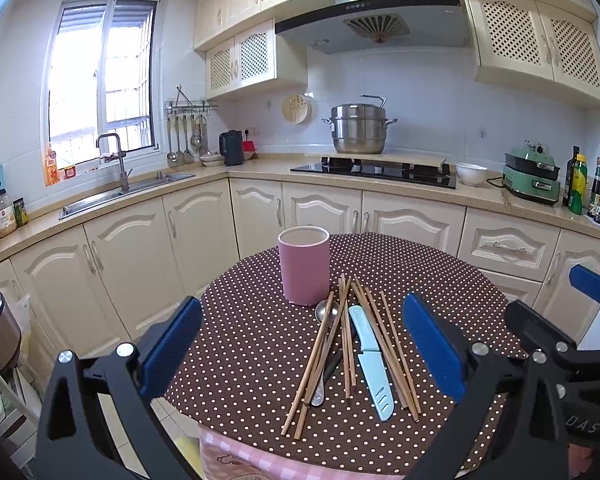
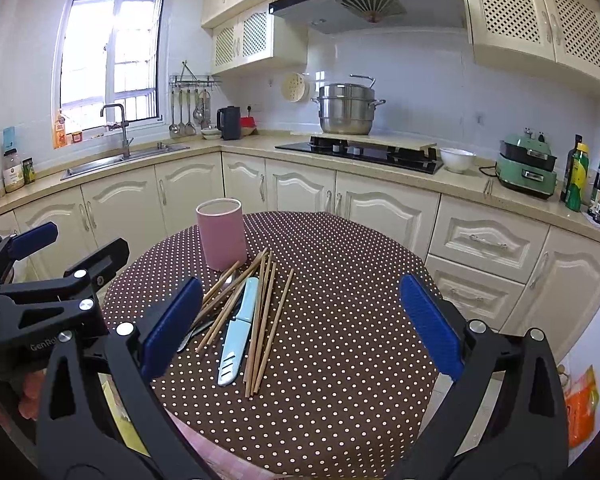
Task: Organize utensils
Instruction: 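Lower the left tool onto a wooden chopstick and close it while the right tool grasps another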
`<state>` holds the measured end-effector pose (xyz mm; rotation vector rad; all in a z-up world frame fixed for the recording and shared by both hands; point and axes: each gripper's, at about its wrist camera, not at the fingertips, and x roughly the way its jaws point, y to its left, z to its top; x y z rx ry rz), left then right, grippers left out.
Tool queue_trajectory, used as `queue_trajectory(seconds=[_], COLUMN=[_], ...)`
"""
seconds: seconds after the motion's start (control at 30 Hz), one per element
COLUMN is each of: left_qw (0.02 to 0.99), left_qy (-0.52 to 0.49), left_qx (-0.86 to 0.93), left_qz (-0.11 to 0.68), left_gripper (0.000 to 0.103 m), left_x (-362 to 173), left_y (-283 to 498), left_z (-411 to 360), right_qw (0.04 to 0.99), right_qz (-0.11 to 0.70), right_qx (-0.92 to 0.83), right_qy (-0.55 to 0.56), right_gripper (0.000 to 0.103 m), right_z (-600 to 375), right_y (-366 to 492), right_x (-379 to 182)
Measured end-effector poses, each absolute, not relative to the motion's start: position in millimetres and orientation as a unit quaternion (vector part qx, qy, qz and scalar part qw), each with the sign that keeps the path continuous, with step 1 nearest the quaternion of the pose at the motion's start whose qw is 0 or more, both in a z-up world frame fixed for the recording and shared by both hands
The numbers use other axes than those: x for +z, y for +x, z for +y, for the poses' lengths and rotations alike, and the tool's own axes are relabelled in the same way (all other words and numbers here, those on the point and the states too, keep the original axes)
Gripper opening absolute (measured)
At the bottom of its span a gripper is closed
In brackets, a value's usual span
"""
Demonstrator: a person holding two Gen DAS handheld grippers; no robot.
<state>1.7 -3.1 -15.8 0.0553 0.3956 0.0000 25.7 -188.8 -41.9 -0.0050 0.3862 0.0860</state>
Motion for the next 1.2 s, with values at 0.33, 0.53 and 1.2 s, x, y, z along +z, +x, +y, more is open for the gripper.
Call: queue_trajectory(seconds=[0.33, 0.53, 1.2], left_qw=[0.967, 0.959, 0.928], left_qy=[0.031, 0.045, 0.075], left_qx=[-0.003, 0.005, 0.024], left_qz=[0.253, 0.279, 0.365], left_gripper=[0.098, 0.098, 0.098], left_x=[-45, -66, -125], left_y=[36, 57, 136], left_z=[0, 2, 19], right_qw=[0.968, 0.958, 0.929], right_qz=[0.247, 0.285, 0.371], right_qx=[0.039, 0.044, 0.006], right_qy=[0.001, 0.002, -0.002], right_gripper=[0.097, 0.097, 0.097], right_z=[-184, -179, -181], right_y=[56, 78, 163], right_x=[-72, -93, -139])
